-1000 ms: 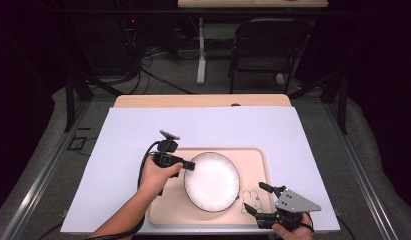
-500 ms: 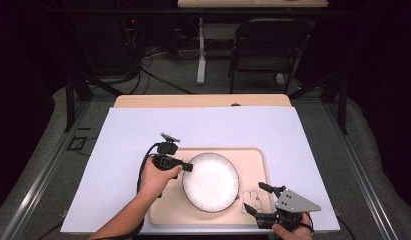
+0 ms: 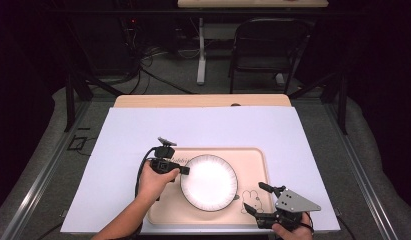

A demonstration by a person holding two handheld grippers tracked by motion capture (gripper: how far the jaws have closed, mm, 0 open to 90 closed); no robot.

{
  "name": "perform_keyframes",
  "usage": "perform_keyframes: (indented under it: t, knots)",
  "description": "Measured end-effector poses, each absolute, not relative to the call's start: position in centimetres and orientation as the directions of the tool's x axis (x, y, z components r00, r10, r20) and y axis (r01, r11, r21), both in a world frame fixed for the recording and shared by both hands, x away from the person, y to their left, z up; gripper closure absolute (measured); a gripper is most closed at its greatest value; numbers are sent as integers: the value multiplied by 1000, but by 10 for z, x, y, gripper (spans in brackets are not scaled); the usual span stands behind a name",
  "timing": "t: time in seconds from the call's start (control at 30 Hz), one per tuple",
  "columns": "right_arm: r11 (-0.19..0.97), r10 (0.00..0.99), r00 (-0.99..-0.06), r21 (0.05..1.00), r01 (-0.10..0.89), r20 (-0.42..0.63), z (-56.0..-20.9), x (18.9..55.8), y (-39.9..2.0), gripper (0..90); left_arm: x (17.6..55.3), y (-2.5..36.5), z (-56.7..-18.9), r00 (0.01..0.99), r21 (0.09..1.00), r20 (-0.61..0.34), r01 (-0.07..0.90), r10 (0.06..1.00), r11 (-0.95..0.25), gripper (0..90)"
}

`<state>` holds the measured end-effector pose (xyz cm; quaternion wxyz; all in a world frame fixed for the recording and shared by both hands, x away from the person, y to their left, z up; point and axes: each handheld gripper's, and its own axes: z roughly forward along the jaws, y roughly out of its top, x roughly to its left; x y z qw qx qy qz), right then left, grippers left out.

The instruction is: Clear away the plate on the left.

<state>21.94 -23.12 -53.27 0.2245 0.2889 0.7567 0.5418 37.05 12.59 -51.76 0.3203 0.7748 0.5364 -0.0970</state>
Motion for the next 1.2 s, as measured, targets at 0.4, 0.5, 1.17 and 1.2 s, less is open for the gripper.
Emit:
perform_keyframes:
  t: [0.4, 0.5, 1.17, 1.2]
  knots:
    - [246, 680, -733, 950, 195, -26, -533, 219, -231, 202, 371, 136, -543, 338, 346, -551, 924, 763, -159, 818]
    - [246, 680, -733, 950, 194, -27, -533, 219, -231, 202, 371, 139, -545, 330, 348, -572, 927, 751, -143, 823]
    - [250, 680, -733, 949, 193, -29, -533, 219, -231, 202, 366, 141, -543, 382, 411, -539, 897, 751, -161, 634]
    - [250, 679, -733, 949, 193, -30, -533, 219, -231, 202, 365, 140, -542, 387, 418, -530, 893, 755, -164, 614]
